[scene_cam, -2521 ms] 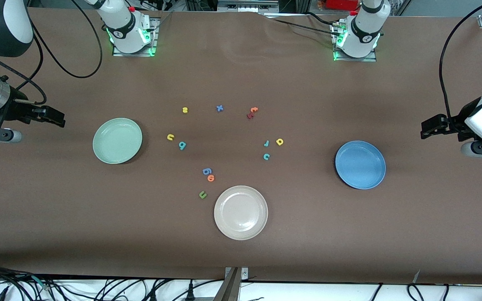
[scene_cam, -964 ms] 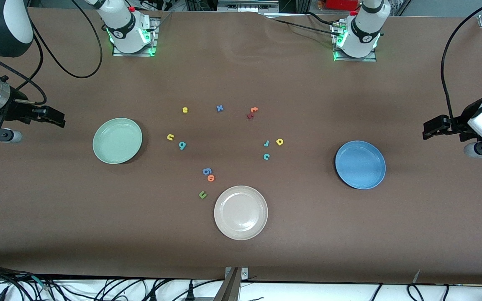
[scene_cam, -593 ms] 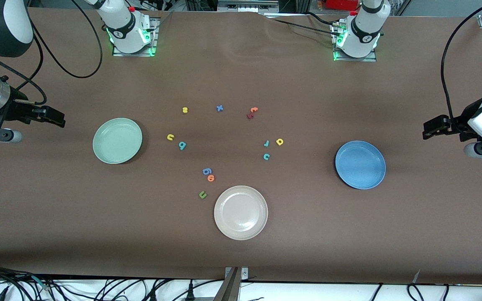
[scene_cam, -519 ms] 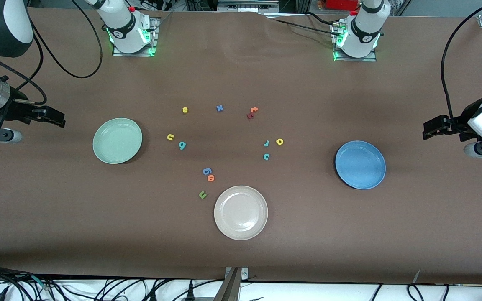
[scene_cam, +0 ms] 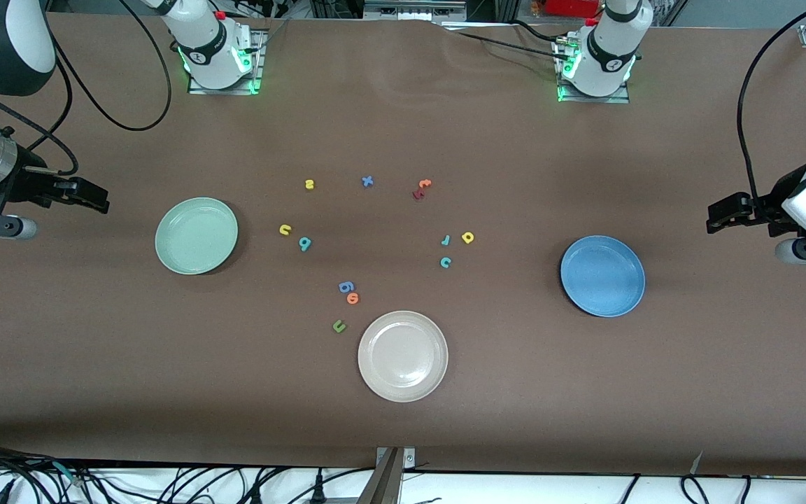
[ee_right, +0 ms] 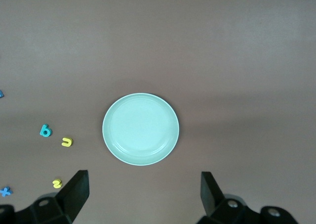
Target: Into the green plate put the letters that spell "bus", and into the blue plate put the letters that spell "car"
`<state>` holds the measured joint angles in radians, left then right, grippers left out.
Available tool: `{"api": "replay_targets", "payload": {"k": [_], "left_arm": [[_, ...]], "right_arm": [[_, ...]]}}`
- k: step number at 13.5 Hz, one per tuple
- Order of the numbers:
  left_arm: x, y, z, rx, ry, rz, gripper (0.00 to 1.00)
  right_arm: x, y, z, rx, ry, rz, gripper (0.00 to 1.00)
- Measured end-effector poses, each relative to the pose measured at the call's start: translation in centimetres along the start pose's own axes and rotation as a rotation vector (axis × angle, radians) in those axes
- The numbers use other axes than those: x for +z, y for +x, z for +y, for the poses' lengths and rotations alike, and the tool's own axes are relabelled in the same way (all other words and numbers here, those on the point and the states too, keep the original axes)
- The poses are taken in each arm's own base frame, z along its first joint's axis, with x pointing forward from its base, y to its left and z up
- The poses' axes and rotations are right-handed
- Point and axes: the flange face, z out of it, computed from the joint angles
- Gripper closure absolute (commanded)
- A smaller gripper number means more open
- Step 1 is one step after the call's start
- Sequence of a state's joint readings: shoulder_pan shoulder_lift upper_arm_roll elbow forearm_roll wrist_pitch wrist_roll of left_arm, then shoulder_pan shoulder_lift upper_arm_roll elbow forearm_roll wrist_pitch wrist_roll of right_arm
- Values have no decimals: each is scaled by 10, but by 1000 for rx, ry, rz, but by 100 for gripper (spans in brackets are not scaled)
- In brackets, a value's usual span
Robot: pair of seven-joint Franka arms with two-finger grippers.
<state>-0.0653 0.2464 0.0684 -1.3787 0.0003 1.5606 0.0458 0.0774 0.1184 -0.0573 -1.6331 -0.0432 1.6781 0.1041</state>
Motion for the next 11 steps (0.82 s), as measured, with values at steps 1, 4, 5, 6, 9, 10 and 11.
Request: {"api": "replay_targets", "payload": {"k": [1,4,5,6,9,10,11], "left_arm": [[0,0,0,0,0,0,0],[0,0,0,0,0,0,0],[0,0,0,0,0,-1,0],[0,0,0,0,0,-2,0],[1,-1,0,0,0,-6,0],[1,-1,0,0,0,-6,0],[1,-1,0,0,0,-7,0]], "right_arm": [[0,0,0,0,0,0,0],[0,0,0,0,0,0,0],[0,0,0,0,0,0,0],[0,0,0,0,0,0,0],[0,0,0,0,0,0,0],[0,0,0,0,0,0,0],[0,0,0,0,0,0,0]]}}
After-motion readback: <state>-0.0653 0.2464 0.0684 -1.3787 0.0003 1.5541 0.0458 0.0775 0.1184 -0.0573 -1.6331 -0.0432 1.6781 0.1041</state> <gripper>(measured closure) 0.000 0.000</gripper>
